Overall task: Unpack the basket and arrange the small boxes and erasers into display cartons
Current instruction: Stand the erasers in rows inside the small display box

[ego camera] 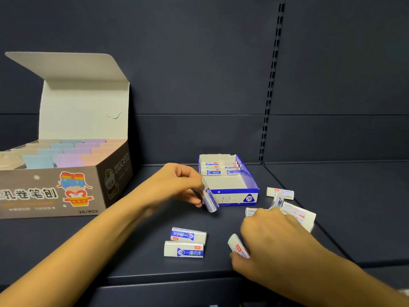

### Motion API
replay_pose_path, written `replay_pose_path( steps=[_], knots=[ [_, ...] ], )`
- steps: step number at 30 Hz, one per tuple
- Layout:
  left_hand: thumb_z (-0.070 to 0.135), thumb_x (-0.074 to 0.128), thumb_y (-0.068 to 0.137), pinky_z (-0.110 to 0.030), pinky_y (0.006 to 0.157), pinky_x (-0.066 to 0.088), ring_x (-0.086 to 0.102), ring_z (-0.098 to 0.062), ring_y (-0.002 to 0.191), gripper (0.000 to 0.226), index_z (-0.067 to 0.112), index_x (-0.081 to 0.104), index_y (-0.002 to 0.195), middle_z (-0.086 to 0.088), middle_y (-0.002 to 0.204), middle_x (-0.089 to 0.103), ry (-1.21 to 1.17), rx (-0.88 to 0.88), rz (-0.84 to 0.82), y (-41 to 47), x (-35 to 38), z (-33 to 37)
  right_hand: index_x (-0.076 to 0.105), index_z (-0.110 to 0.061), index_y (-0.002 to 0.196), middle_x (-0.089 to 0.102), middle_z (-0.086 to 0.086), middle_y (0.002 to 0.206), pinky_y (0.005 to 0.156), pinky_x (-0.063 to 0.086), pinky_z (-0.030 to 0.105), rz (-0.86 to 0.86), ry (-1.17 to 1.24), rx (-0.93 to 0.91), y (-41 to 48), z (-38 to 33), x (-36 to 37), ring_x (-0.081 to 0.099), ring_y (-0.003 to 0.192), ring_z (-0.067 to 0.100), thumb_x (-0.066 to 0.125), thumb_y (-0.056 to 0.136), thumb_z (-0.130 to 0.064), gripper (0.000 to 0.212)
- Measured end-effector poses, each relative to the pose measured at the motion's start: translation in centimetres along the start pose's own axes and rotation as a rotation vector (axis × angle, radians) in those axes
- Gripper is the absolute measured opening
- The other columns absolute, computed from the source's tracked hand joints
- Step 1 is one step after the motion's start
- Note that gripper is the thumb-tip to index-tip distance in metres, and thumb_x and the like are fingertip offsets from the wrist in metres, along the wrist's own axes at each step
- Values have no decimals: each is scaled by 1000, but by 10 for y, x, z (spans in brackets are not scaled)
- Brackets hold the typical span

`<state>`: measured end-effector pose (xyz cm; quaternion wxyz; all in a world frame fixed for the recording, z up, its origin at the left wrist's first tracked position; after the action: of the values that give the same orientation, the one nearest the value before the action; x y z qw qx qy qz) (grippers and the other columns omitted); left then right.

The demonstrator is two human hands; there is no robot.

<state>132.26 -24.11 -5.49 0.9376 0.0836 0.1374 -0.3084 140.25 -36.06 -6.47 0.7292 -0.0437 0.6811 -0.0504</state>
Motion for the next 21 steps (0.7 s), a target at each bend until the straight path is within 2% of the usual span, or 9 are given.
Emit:
replay_pose_path(
  steps=[2, 4, 5, 8, 11, 15, 21],
  knots=[
    [-9, 51, 82, -19, 60, 57, 67, -19, 57, 11, -6, 61, 81, -13, 67, 70, -90, 5, -7, -1, -1, 0, 19, -19, 59, 25, -4, 64, 51, 23, 23, 82, -10, -13, -1, -1, -4, 27, 57, 13, 47, 90, -42, 47],
    [-12, 53, 78, -18, 59, 56, 67, -19, 56, 9, -5, 59, 76, -13, 64, 68, -177, 8, 0, -1, -3, 0, 14, -19, 55, 17, -5, 57, 45, 12, 20, 362, -110, -58, -7, -5, -28, 15, 49, 9, 56, 82, -42, 54],
    [-14, 52, 78, -18, 59, 56, 67, -20, 57, 13, -4, 58, 74, -13, 63, 68, -211, 8, 9, -1, -5, 0, 14, -18, 54, 16, -4, 55, 45, 11, 19, 452, -129, -53, -10, -2, -39, 16, 48, 9, 57, 78, -44, 56],
    [-18, 46, 82, -19, 59, 57, 69, -23, 60, 22, -2, 55, 69, -14, 65, 69, -292, 7, 46, 1, -13, 0, 40, -18, 67, 43, -5, 70, 57, 32, 23, 387, 21, -19, -9, 15, -40, 40, 71, 18, 45, 84, -48, 35],
    [-18, 48, 81, -22, 64, 59, 71, -24, 64, 22, -2, 54, 67, -14, 67, 70, -358, 27, 68, 3, -19, 1, 49, -19, 71, 55, -6, 76, 67, 43, 26, 462, 161, -46, -5, 36, -52, 48, 75, 15, 53, 79, -49, 31],
    [-13, 55, 80, -23, 68, 59, 72, -22, 75, 17, 0, 58, 69, -13, 73, 72, -363, 56, 98, 8, -25, 3, 56, -16, 64, 61, -5, 64, 55, 37, 16, 481, 280, -111, 14, 52, -59, 52, 62, 4, 64, 75, -41, 28],
    [-9, 62, 78, -18, 64, 57, 72, -17, 74, 6, -3, 62, 78, -15, 81, 72, -315, 44, 146, 29, -31, 2, 61, -16, 73, 70, -5, 65, 55, 39, 8, 442, 430, -188, 52, 72, -62, 55, 51, -4, 74, 76, -31, 20]
  ],
)
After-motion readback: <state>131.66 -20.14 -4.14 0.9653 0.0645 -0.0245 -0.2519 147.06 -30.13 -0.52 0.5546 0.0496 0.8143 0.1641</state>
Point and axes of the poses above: each hand's wrist, its own y-axis towards the middle knuckle, its own x-axis out of the palm, z = x × y, the point moved 9 cm from there along y, towards the middle knuckle
